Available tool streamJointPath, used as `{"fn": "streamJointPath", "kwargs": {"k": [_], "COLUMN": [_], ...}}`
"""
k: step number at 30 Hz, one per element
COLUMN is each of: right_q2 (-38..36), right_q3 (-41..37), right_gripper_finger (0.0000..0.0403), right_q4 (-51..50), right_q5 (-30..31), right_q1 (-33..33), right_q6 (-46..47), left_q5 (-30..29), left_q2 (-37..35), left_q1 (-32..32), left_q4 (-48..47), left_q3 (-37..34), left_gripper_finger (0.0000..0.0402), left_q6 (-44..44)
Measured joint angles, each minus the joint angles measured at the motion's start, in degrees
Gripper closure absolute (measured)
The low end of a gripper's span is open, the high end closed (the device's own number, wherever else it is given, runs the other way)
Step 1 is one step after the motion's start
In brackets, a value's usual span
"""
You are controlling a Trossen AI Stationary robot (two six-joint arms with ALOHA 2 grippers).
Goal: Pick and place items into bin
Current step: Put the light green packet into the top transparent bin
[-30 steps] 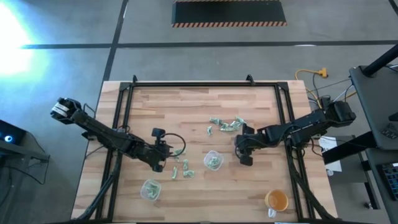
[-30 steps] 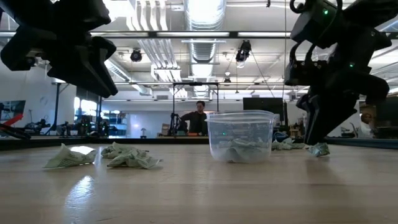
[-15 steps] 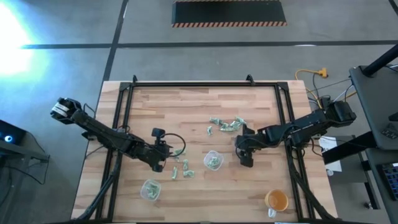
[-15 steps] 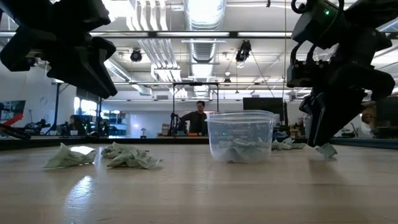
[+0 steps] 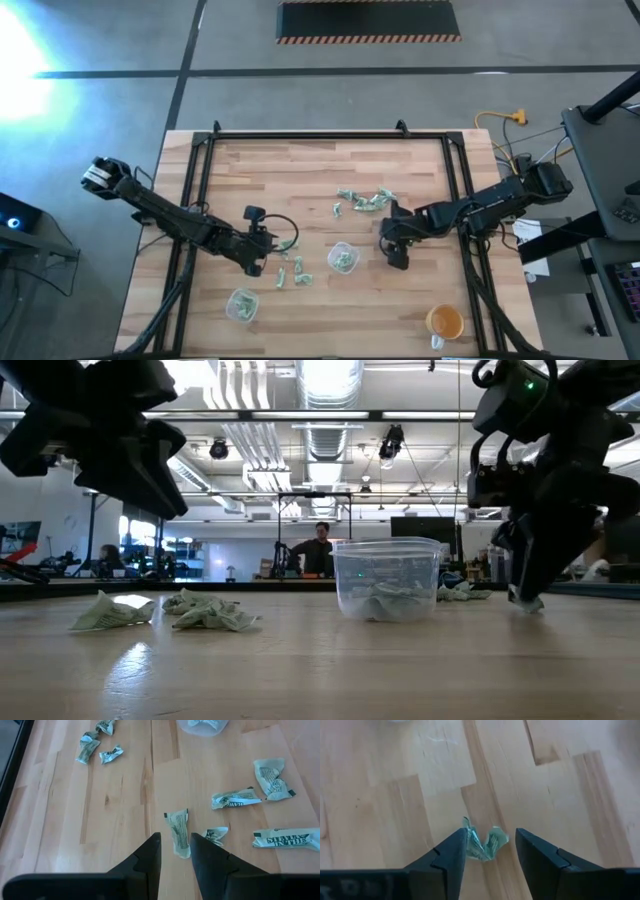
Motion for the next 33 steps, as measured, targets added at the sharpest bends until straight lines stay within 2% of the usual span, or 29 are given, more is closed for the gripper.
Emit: {"fn": "streamJointPath", "kwargs": {"k": [8, 19, 24, 33], "right_q2": [-0.04, -0.90, -1.72, -2.71], "right_q3": [-1.19, -0.84, -0.12, 3.12], "right_gripper_finger": [0.0265, 0.0387, 0.0389, 0.0389], "right_q4": [0.16, -0.42, -0.17, 4.29], "right_q5": [0.35, 0.15, 0.79, 2.52], "right_q1": [1.46, 1.60, 1.60, 1.60], "right_q6": [0.37, -3.91, -5.23, -15.39], "left_q5": [0.00, 0.00, 0.00, -0.02], "left_q2": [0.00, 0.00, 0.01, 0.11], "left_q1": [-0.02, -0.01, -0.01, 0.00], "left_q4": [-0.02, 0.02, 0.26, 1.85], "left_q3": [-0.05, -0.06, -0.09, -0.11], "left_gripper_finger": [0.0314, 0.0314, 0.0314, 0.0314], "left_q6": [0.01, 0.02, 0.02, 1.05]}}
